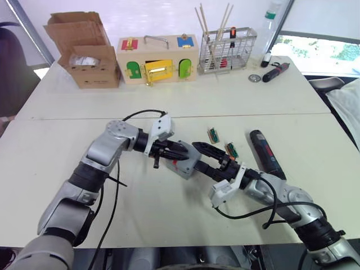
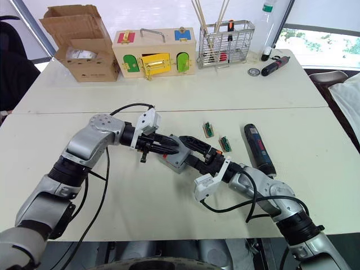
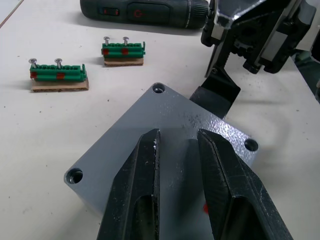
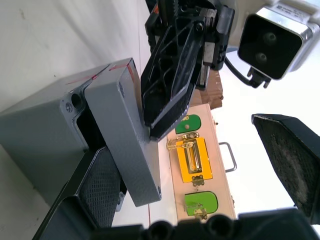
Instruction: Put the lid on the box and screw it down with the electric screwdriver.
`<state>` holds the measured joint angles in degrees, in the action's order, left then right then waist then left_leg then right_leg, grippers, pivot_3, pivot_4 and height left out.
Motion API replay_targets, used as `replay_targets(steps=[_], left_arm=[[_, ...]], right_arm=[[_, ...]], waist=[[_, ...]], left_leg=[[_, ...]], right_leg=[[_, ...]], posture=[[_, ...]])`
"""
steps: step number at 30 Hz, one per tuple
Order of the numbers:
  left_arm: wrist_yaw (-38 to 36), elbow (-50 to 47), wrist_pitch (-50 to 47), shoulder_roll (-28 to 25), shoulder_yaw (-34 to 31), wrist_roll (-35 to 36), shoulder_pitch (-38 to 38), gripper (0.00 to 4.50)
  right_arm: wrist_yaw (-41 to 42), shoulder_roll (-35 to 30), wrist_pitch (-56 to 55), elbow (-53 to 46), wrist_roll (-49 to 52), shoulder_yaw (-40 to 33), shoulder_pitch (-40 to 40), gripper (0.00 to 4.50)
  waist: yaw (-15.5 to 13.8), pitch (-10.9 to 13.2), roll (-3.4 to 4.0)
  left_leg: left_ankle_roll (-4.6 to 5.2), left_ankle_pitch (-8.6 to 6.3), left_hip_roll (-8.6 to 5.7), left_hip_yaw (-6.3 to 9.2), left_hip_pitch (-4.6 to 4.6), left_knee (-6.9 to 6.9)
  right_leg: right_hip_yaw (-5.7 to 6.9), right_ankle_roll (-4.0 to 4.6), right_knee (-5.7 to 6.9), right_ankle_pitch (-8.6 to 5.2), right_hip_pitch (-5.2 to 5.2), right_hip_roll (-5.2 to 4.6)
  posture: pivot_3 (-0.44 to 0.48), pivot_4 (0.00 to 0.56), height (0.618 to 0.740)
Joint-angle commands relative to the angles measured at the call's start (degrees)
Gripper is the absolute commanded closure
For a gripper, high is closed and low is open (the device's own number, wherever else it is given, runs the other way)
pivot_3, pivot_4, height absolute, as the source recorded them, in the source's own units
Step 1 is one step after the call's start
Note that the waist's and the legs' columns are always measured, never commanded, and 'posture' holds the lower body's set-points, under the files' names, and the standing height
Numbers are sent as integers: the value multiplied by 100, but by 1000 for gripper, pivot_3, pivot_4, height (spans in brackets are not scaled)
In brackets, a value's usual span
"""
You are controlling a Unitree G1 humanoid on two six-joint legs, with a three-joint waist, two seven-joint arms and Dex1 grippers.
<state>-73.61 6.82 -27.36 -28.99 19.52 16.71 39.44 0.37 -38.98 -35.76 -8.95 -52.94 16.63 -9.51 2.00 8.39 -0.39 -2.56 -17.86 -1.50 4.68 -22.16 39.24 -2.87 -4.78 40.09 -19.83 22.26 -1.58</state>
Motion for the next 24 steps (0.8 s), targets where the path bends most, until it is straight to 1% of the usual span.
replay_targets(steps=[1,7,10,18,24], left_arm=[[4,139,-23,-22,298,-282,-232,3366],[26,168,181,-6,441,-447,-387,3366],[72,216,275,27,446,-513,-421,3366],[139,193,318,175,323,-466,-409,3366],[59,151,333,118,357,-482,-500,3366]], right_arm=[[-100,-156,-85,-227,-40,-185,129,11],[-255,-271,-168,-438,-28,-350,264,11],[-281,-290,-182,-509,-26,-398,339,11],[-472,-521,-132,-784,-77,-916,926,11],[-430,-439,-34,-952,-54,-1049,1052,11]], waist=[[-25,-1,-2],[-131,-1,-2],[-136,-1,-2],[-160,-2,-3],[-148,-2,-3]], left_leg=[[0,0,0,0,0,0],[3,-2,-1,-1,0,2],[3,-2,-2,-1,0,2],[18,-10,-6,0,-1,3],[18,-10,-6,0,-1,2]], right_leg=[[0,0,0,0,0,0],[-1,0,-1,0,-1,1],[-1,0,-3,0,-4,1],[-1,-1,-6,0,-8,0],[0,-1,-7,0,-8,1]], posture=[[0,150,740],[0,150,740],[0,150,740],[0,150,740],[0,150,740]])
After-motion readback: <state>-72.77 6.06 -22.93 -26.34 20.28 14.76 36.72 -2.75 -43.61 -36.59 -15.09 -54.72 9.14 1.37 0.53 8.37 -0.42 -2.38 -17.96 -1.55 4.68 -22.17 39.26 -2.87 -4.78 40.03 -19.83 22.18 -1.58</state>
